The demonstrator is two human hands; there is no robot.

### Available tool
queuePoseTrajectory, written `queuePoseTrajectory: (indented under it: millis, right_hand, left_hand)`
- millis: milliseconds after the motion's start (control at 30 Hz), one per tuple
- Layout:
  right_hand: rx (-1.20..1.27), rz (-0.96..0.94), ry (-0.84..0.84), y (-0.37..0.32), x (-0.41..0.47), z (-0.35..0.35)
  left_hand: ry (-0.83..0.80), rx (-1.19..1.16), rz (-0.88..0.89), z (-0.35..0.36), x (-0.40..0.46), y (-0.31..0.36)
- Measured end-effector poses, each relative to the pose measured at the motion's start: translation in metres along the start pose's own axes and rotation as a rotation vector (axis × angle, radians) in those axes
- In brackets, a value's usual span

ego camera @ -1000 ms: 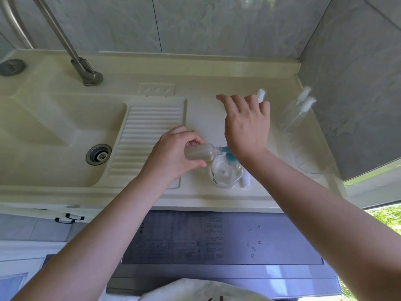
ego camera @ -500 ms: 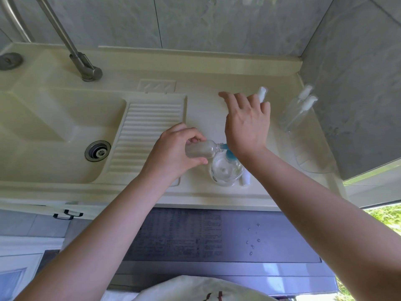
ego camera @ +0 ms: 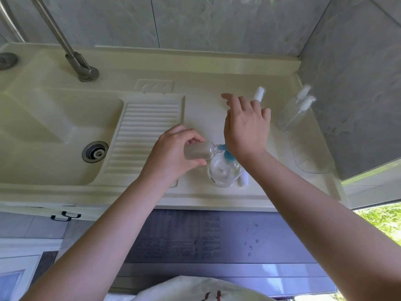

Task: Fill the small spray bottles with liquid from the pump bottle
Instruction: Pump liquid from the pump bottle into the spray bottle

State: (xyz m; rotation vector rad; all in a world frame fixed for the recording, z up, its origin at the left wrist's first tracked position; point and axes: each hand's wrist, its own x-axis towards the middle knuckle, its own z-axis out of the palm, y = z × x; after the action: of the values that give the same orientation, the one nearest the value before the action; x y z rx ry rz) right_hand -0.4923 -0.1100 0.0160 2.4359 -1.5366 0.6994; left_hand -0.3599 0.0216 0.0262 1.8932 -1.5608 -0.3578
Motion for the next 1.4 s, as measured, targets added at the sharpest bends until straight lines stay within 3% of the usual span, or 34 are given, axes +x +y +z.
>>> queuePoseTrajectory:
  millis: [200, 367, 767, 1400]
  right_hand:
    - [0.056, 0.025, -0.051, 0.0, -0.004, 0.0]
    - [0.013, 0.001, 0.012, -0.001, 0.002, -0.004]
    - [0.171, 0.11, -0.199, 0.001, -0.001, 0.001]
    - [0.191, 0.097, -0.196, 0.003, 0.002, -0.002]
  left_hand:
    - [0.005, 0.003, 0.0, 0.0, -0.001, -0.001]
    - [0.011, -0.004, -0.003, -0.001, -0.002, -0.001]
    - [0.027, -0.023, 0.008, -0.001, 0.0, 0.002]
    - [0.03, -0.019, 0.02, 0.0, 0.002, 0.006]
